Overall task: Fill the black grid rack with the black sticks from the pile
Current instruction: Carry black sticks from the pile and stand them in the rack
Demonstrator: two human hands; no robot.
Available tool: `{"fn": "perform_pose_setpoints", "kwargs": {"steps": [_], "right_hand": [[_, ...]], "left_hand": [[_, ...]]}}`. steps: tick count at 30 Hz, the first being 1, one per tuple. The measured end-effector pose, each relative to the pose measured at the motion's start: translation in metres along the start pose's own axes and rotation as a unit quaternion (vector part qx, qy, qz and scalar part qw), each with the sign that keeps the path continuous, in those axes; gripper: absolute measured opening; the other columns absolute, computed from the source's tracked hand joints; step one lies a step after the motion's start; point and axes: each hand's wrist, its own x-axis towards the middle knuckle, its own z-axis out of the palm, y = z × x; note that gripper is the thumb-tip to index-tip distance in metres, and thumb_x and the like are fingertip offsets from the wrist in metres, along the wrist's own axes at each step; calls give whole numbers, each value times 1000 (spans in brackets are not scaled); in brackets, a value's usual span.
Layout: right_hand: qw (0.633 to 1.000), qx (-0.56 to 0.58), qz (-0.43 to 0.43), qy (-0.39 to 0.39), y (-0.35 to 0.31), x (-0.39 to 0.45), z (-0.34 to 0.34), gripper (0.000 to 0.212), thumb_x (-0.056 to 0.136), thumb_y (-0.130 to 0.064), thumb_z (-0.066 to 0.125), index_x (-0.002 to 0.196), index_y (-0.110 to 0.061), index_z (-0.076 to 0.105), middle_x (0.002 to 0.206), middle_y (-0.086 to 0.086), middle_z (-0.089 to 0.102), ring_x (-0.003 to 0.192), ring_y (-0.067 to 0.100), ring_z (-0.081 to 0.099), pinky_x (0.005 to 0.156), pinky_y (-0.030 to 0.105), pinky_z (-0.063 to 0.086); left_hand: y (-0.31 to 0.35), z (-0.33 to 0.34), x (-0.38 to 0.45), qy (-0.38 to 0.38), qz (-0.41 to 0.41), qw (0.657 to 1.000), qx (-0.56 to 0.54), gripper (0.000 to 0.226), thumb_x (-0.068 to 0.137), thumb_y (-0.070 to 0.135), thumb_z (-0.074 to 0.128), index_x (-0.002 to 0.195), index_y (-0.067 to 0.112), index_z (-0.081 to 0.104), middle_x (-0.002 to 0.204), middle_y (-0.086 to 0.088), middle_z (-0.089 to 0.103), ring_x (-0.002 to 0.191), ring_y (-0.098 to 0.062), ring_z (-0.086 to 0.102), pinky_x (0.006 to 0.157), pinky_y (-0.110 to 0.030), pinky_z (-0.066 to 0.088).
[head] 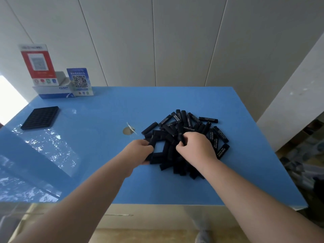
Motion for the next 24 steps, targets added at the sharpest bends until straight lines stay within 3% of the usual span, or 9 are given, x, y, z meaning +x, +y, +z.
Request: {"fn": "perform_pose_setpoints", "kwargs": {"steps": [2,4,6,9,13,17,20,24], "right_hand": [[994,100,45,11,-4,0,-8,21,82,-24,58,68,-8,54,58,1,56,51,13,44,49,27,37],[972,213,93,17,-8,-3,-18,19,82,-23,60,73,-6,61,61,0,61,56,10,50,55,26,45],[919,365,150,-10,-10,-10,-29,15,86,-21,62,79,-10,70,71,-3,65,67,10,60,65,26,57],[836,505,210,-52,-9,-27,-40,10,91,-21,67,83,-16,71,78,0,63,70,12,61,61,25,55],[741,628,227,-68,-11,-49,-50,2,94,-8,66,94,-7,65,81,6,67,73,16,67,67,28,60],[659,707,234,-104,-14,-66,-56,10,94,4,61,104,5,63,86,14,71,80,19,74,72,27,62],[631,728,225,-149,-15,-76,-57,17,94,7,58,110,9,62,92,15,71,84,20,74,75,28,62],[645,702,200,-224,-16,-90,-57,25,97,6,55,120,15,60,105,20,66,87,21,72,80,30,62]], "left_hand": [[-4,-1,-5,-36,8,997,-67,25,82,14,54,97,16,73,103,-10,75,91,-24,73,88,-37,58],[-7,-1,-10,-56,24,993,-104,22,89,9,55,101,13,72,98,-9,74,88,-21,71,81,-31,58],[-7,1,-17,-72,39,986,-147,17,96,8,54,100,10,71,86,-5,71,78,-15,68,73,-27,55],[-6,3,-29,-100,56,975,-189,17,100,8,52,95,9,69,77,-1,71,73,-11,69,70,-24,55],[-3,7,-47,-121,80,966,-212,17,100,6,52,99,6,68,91,-7,76,90,-18,72,85,-32,55],[-2,16,-67,-120,104,959,-235,16,98,4,54,108,3,67,107,-13,74,103,-23,70,93,-34,54],[-4,21,-84,-97,120,959,-237,15,96,2,58,108,3,67,110,-14,73,105,-24,70,94,-34,52],[-7,26,-110,-32,104,969,-223,17,98,1,51,107,6,65,99,-10,72,90,-20,70,74,-29,54]]}}
